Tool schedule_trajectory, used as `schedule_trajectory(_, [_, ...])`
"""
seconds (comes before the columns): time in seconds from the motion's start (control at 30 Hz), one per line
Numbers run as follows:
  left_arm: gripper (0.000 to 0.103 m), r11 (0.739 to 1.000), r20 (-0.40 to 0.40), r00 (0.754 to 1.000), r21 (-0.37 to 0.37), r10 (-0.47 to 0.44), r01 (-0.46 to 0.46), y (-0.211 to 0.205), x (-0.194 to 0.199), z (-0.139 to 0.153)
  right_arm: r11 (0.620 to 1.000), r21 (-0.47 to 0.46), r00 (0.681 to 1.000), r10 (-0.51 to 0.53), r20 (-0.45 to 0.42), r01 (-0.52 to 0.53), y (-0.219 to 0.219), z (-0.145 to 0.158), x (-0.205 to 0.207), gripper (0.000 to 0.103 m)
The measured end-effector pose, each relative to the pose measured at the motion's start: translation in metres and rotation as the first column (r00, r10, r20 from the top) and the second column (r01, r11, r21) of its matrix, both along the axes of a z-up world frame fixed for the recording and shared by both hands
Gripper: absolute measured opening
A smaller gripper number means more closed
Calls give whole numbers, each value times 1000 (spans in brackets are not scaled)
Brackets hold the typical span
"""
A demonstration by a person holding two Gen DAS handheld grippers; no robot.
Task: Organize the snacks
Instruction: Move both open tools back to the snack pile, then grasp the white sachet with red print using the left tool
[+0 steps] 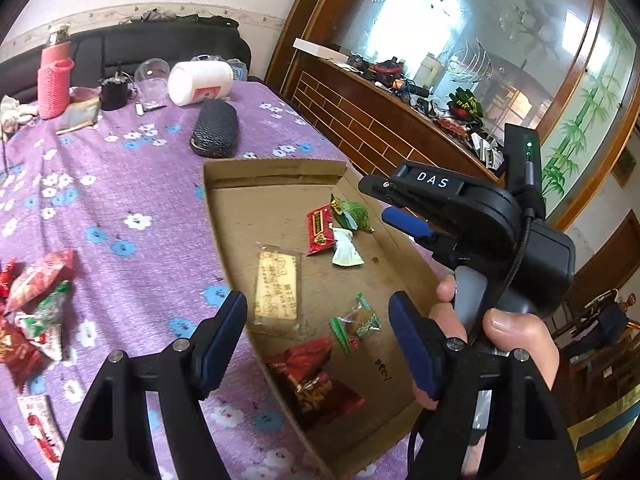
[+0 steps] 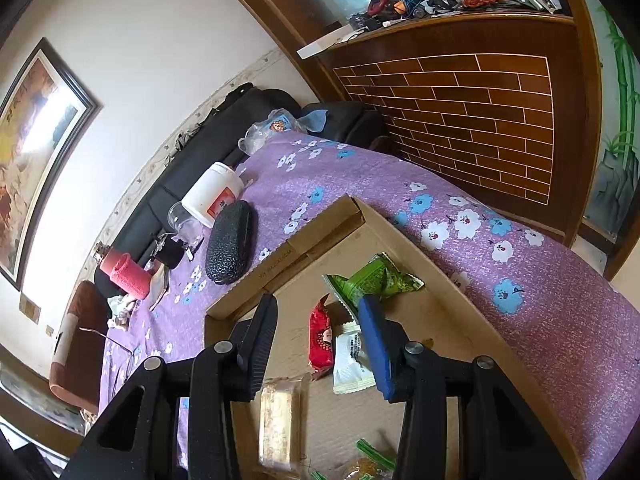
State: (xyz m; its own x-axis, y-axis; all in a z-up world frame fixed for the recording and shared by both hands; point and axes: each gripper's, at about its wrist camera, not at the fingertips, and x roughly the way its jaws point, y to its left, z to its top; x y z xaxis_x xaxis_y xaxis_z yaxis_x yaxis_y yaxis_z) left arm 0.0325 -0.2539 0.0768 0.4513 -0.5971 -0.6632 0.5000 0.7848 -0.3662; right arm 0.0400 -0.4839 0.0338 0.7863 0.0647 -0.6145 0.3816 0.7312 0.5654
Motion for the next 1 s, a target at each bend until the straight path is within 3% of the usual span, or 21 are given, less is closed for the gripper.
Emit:
schedule_trajectory(0.27, [72,997,32,997,45,65,-66,48,-22,10,998,-44,999,49,14,-48,18,6,2,45])
schedule_trajectory(0.5, [72,974,33,976,73,214,-216,138,-46,6,976,-139,982,177,63,-167,62,19,2,45])
schedule_trajectory(0.63, [72,943,-22,945,82,325,-323,185,-44,-8,939,-213,952,295,85,-272,101,26,0,45])
schedule_trajectory(0.77, [72,921,-110,916,107,386,-375,207,-33,-30,889,-273,912,402,85,-367,138,28,-3,45])
schedule_trajectory(0.87, [72,924,-175,908,113,381,-365,207,-27,-46,859,-308,890,450,72,-409,158,25,-4,45])
schedule_trajectory(1.0, [72,920,-135,919,186,371,-345,187,-26,-56,824,-350,868,494,57,-446,177,23,-6,45])
